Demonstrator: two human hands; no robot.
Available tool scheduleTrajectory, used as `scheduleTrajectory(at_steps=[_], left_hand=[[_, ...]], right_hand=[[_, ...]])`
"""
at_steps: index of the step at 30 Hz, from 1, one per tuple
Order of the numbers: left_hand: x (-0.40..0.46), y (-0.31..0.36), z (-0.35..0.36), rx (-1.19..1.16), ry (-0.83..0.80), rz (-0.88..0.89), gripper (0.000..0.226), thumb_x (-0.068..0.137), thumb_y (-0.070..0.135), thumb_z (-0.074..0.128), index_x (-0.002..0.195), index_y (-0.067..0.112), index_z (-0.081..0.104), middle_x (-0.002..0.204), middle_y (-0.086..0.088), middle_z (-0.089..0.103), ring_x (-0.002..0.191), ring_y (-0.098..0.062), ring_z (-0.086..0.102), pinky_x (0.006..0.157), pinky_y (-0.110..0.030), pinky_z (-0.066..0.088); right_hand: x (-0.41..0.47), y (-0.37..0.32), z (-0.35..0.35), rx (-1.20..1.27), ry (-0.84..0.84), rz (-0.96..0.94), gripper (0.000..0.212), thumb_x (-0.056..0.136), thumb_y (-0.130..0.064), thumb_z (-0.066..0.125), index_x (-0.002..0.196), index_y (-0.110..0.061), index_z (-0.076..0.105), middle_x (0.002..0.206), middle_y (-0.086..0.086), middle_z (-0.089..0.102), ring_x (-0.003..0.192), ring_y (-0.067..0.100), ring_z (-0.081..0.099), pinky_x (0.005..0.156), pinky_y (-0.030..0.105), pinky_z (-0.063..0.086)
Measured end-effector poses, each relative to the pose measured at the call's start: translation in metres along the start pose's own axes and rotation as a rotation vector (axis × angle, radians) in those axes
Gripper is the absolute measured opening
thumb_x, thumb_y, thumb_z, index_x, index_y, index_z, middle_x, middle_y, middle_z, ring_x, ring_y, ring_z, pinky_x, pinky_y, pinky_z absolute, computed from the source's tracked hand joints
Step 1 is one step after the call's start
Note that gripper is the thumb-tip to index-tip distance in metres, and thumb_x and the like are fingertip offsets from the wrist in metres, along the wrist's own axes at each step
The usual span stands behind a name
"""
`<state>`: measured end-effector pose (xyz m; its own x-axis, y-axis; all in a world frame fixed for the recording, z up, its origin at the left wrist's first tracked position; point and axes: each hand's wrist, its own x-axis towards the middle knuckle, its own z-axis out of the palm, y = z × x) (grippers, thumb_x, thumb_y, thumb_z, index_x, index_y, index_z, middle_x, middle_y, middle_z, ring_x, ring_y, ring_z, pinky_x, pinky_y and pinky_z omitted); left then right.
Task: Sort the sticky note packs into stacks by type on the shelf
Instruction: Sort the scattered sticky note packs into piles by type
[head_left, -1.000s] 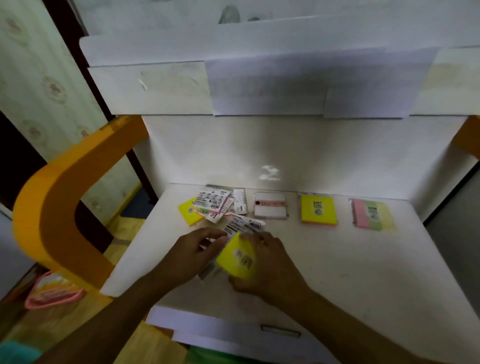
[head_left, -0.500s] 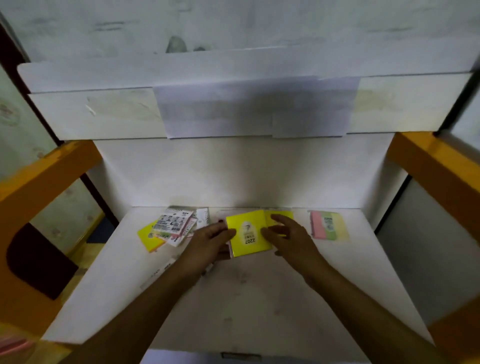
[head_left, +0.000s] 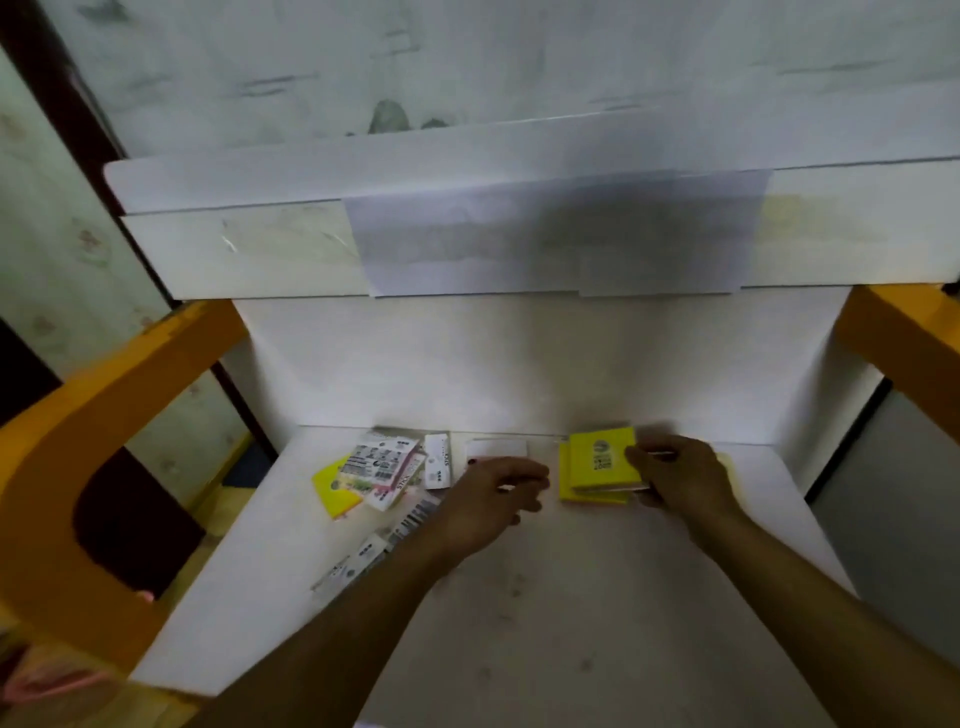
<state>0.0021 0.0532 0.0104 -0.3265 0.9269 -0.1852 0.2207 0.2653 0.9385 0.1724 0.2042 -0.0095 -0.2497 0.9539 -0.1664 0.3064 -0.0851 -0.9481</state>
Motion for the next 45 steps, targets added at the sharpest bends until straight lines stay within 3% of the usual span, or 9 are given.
scheduleTrajectory(at_steps=[6,9,12,19,25,30,34,40,45], left_hand=[[-0.014,-0.022,-0.100,0.037,0.353,0.034,0.020,0.095,0.004,0.052,0.097,0.016,0.068,0.096,-0.007,0.072,0.075,-0.017,0.069,0.056,-0.017,0.051],[-0.015,-0.050,-0.145,0.413,0.493,0.013,0.018,0.090,0.019,0.065,0.107,0.025,0.065,0.113,-0.003,0.067,0.104,-0.020,0.063,0.078,-0.019,0.051],[-0.011,-0.069,-0.156,0.610,0.455,-0.107,0.062,0.076,0.052,0.073,0.128,0.022,0.058,0.133,-0.002,0.057,0.120,-0.021,0.054,0.101,-0.034,0.044],[0.008,-0.074,-0.127,0.777,0.564,-0.130,0.081,0.064,0.077,0.061,0.127,0.026,0.055,0.129,0.003,0.060,0.115,-0.020,0.057,0.096,-0.039,0.049],[-0.016,-0.063,-0.146,0.497,0.638,-0.028,0.034,0.090,0.057,0.049,0.100,0.027,0.063,0.089,0.005,0.068,0.085,-0.019,0.066,0.066,-0.029,0.048],[-0.034,-0.046,-0.155,-0.400,0.573,-0.101,0.044,0.103,0.039,0.029,0.096,0.014,0.064,0.096,-0.014,0.071,0.081,-0.026,0.072,0.072,-0.039,0.060],[-0.046,-0.030,-0.141,-0.784,0.421,-0.118,0.038,0.103,0.037,0.034,0.100,0.012,0.063,0.088,-0.009,0.076,0.091,-0.028,0.070,0.089,-0.044,0.053],[-0.051,-0.031,-0.132,-0.723,0.319,-0.073,0.032,0.100,0.026,0.039,0.109,0.008,0.064,0.106,-0.013,0.073,0.096,-0.025,0.068,0.088,-0.036,0.054],[-0.047,-0.036,-0.133,-0.275,0.271,-0.054,0.036,0.100,0.030,0.036,0.112,0.021,0.069,0.108,-0.002,0.072,0.102,-0.021,0.065,0.088,-0.033,0.051]], right_hand=[[0.003,0.001,-0.003,-0.530,0.054,-0.233,0.033,0.078,-0.020,0.076,0.109,-0.011,0.067,0.107,0.012,0.071,0.101,0.032,0.065,0.085,0.036,0.048],[0.000,-0.009,0.006,-0.481,0.043,-0.366,0.032,0.078,-0.012,0.074,0.109,-0.008,0.066,0.099,0.012,0.070,0.089,0.029,0.065,0.081,0.031,0.045],[-0.009,-0.021,0.032,-0.476,-0.086,-0.452,0.021,0.079,-0.008,0.072,0.100,-0.012,0.071,0.088,0.004,0.068,0.077,0.022,0.063,0.071,0.021,0.038],[-0.040,-0.032,0.097,-0.444,-0.258,-0.569,0.015,0.081,-0.011,0.070,0.094,-0.018,0.072,0.082,-0.007,0.066,0.073,0.012,0.063,0.066,0.001,0.038],[-0.056,-0.035,0.133,-0.395,-0.311,-0.583,0.015,0.081,-0.017,0.070,0.095,-0.023,0.072,0.085,-0.009,0.069,0.072,0.005,0.064,0.065,0.004,0.041],[-0.072,-0.051,0.158,-0.296,-0.399,-0.479,0.015,0.087,-0.030,0.066,0.101,-0.027,0.069,0.086,-0.013,0.068,0.071,-0.004,0.061,0.058,0.003,0.043],[-0.086,-0.063,0.176,-0.117,-0.542,-0.320,0.026,0.091,-0.046,0.056,0.108,-0.030,0.067,0.098,-0.012,0.073,0.082,-0.001,0.068,0.069,0.015,0.048],[-0.094,-0.064,0.180,0.192,-0.583,-0.150,0.016,0.091,-0.033,0.062,0.103,-0.027,0.070,0.098,-0.003,0.075,0.091,0.016,0.071,0.076,0.029,0.057],[-0.086,-0.064,0.167,0.248,-0.455,-0.188,0.024,0.089,-0.017,0.065,0.113,-0.018,0.065,0.101,0.005,0.073,0.082,0.017,0.072,0.063,0.027,0.057]])
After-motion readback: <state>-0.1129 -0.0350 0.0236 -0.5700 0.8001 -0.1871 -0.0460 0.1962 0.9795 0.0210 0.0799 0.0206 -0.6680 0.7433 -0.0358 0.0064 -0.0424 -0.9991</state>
